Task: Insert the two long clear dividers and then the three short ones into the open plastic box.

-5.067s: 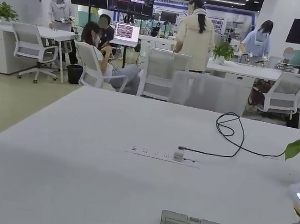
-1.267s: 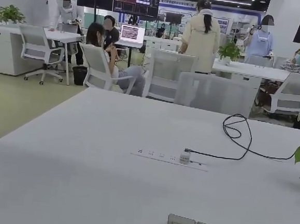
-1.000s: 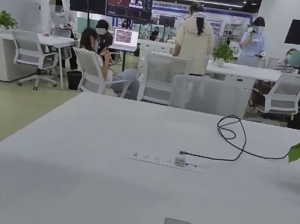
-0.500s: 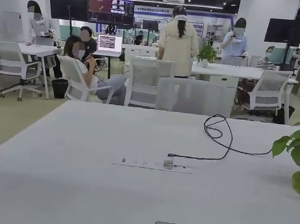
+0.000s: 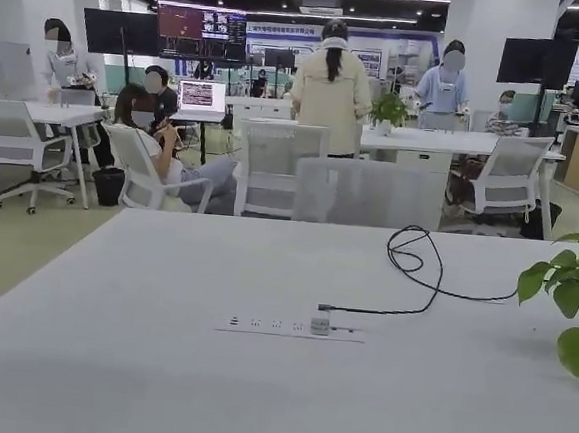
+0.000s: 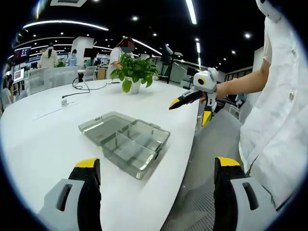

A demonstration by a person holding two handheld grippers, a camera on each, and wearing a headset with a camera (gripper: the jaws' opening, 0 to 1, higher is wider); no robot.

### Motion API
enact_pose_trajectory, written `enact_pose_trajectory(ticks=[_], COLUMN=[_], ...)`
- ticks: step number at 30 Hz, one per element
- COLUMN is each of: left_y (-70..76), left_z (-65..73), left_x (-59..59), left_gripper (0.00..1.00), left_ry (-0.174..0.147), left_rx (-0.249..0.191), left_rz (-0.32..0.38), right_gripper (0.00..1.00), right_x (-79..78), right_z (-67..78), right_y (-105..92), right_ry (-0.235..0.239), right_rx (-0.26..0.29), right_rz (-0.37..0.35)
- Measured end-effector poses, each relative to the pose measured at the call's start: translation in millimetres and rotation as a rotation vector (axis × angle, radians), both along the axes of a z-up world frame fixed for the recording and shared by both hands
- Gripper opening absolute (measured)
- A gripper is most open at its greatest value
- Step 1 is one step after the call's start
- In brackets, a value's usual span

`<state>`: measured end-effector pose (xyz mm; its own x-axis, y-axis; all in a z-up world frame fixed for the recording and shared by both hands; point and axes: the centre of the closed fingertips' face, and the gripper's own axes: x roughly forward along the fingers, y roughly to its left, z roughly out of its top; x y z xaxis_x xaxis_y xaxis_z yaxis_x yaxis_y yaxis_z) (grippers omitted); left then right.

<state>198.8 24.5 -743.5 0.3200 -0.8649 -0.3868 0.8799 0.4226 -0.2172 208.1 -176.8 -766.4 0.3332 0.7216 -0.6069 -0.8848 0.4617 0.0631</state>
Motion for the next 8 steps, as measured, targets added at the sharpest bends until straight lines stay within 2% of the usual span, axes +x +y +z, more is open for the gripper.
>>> enact_pose_trajectory(ticks=[8], left_y=[1.1], left_z=[-0.5], left_x=[-2.0], left_gripper=[1.0], left_ry=[0.002], left_rx=[-0.004], left_rz=[0.008], right_gripper=[0.86], right_x=[0.2], right_z=[0.5], right_y=[-1.4], right_ry=[-0.001], right_rx=[0.0], right_rz=[0.004])
